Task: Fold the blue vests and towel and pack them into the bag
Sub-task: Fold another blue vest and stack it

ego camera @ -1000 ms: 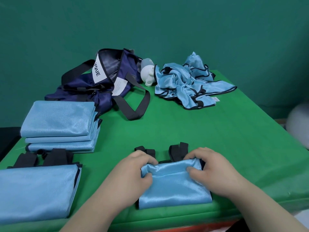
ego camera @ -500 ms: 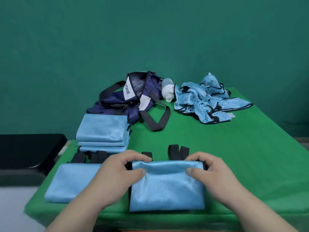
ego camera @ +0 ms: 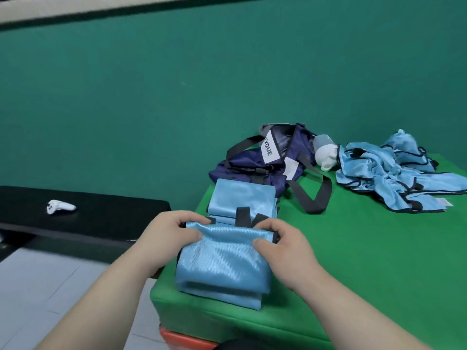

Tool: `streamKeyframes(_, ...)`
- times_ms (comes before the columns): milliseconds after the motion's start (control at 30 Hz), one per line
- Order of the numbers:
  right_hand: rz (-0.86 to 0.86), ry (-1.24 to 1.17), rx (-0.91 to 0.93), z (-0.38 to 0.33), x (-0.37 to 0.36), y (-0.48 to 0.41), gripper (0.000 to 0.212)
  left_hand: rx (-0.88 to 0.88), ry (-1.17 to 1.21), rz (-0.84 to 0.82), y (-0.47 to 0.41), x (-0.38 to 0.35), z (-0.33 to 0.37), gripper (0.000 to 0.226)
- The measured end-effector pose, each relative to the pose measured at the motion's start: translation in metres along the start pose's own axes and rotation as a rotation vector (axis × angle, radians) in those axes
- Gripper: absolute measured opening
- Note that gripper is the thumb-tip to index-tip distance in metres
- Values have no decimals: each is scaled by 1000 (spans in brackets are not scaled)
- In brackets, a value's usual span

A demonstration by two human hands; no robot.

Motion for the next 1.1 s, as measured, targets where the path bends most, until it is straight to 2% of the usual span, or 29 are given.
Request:
streamKeyframes(133, 69, 361, 14, 18, -27, -10, 22, 89, -149, -129, -9, -17, -45, 35)
streamKeyframes(233, 121, 548, 94, 24, -34, -12, 31, 31, -261, -119, -7, -23, -55, 37)
streamKeyframes(333, 187, 611, 172, 23, -31, -8, 44, -165, -424, 61, 4, -14, -41, 43)
streamKeyframes(400, 240, 617, 291, 16, -32, 2, 47, -332, -532, 165, 17, -12, -27, 41)
streamKeyframes(467, 262, 663, 434, 11, -41, 14, 48, -532, -620, 151, 29, -26, -12, 37)
streamKeyframes(533, 213, 782, 509, 15, -56, 16, 51, -657, -734, 23, 34, -49, -6, 30)
streamKeyframes(567, 168, 854, 495, 19, -63, 14, 55, -629, -818, -84, 31, -59, -12, 31)
streamKeyframes(633, 91, 945, 418, 29, -69, 6, 69, -481, -891, -249, 24, -67, -30, 54)
streamKeyframes(700, 12, 978, 368, 40, -69, -2, 82, -393, -805, -348, 18, -69, -47, 74)
streamKeyframes(733, -11, 985, 371, 42, -69, -4, 85, -361, -759, -380, 16, -70, -53, 77)
streamKeyframes(867, -55, 1027, 362, 50, -70, -6, 86, -331, -698, -397, 14, -70, -60, 58)
streamKeyframes(1033, -105, 1007, 367, 54, -70, -10, 85, -323, -690, -413, 17, -73, -68, 58)
streamKeyframes(1100, -118, 996, 369, 54, -70, -10, 84, -319, -725, -425, 18, -73, -70, 68)
Point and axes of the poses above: each hand's wrist, its own y-axis away from the middle knuckle, its own x-axis out of the back of the hand, z = x × y, the point moved 8 cm from there along -y, towards the middle knuckle, and after that the axes turned 14 degrees about -x, right-handed, at the moved point
